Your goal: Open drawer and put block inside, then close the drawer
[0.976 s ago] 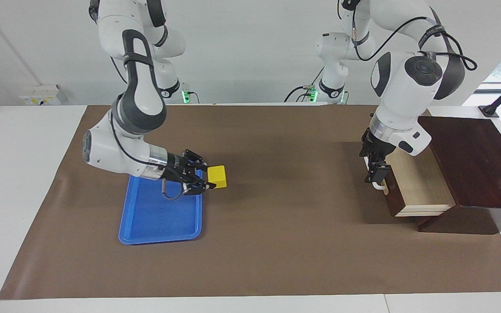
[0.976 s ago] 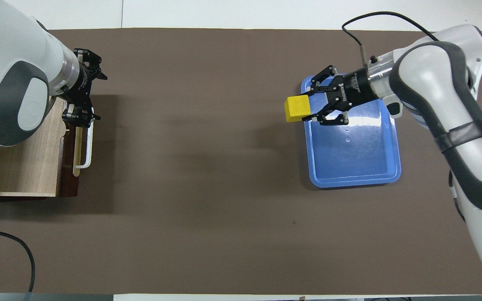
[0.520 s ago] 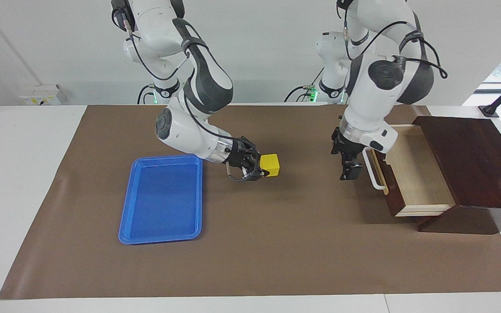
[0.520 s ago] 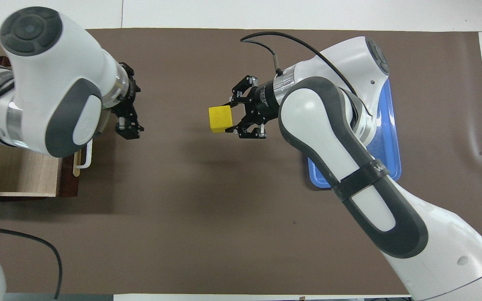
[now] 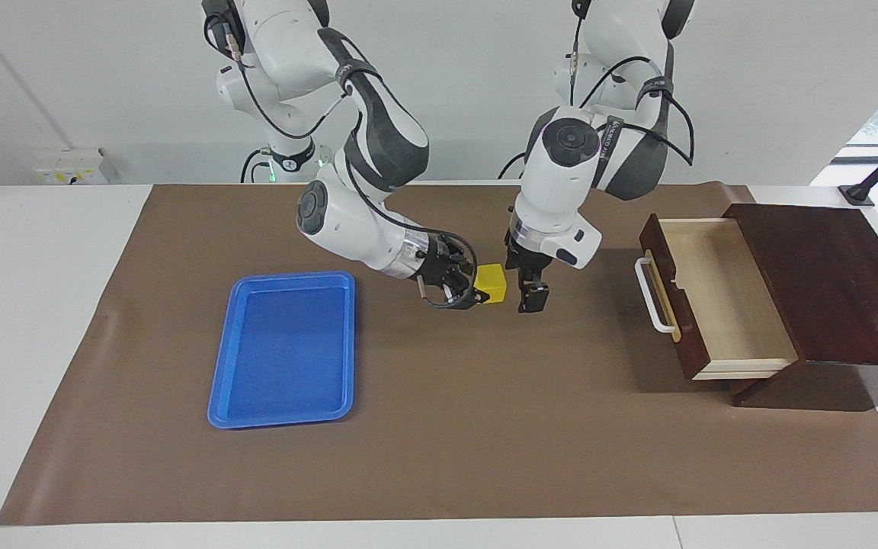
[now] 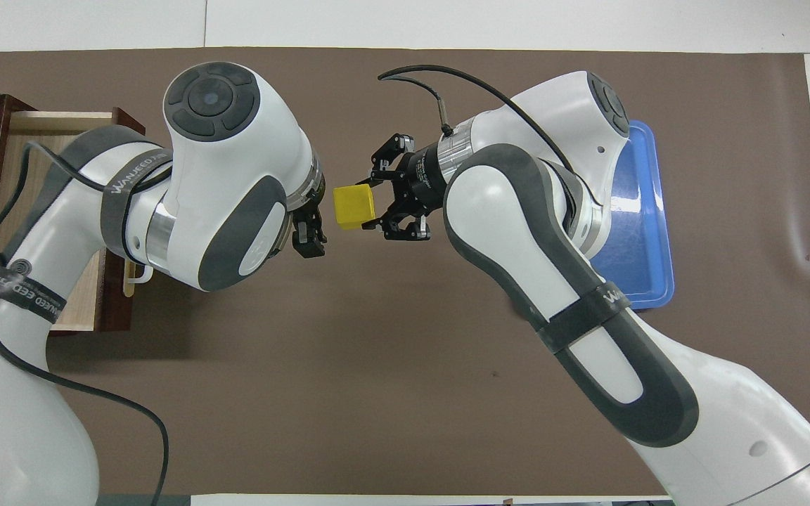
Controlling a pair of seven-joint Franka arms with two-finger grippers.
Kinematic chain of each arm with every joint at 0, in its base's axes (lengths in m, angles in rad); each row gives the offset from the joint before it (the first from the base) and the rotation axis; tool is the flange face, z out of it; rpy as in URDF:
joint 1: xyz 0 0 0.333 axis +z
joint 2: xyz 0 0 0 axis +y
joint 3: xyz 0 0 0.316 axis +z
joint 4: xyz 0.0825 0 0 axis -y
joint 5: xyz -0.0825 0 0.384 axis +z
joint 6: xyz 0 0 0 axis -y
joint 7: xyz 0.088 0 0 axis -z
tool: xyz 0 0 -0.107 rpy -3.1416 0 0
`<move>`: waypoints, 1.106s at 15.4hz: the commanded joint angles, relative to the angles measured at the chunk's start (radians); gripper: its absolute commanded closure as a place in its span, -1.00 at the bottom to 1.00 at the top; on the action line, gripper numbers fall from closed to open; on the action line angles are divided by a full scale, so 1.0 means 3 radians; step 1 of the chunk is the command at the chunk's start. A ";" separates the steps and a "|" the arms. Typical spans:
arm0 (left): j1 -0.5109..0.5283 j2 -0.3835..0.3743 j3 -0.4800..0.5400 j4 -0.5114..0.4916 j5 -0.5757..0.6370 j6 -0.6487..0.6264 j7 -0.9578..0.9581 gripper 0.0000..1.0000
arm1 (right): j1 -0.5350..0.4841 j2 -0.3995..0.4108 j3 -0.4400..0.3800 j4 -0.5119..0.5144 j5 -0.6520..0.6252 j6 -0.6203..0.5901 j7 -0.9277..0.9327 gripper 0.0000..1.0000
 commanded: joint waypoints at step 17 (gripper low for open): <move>-0.0203 -0.0027 0.0061 -0.0072 -0.0071 0.0100 -0.0236 1.00 | -0.0029 0.0046 -0.0012 0.0089 0.0065 -0.0003 0.0112 1.00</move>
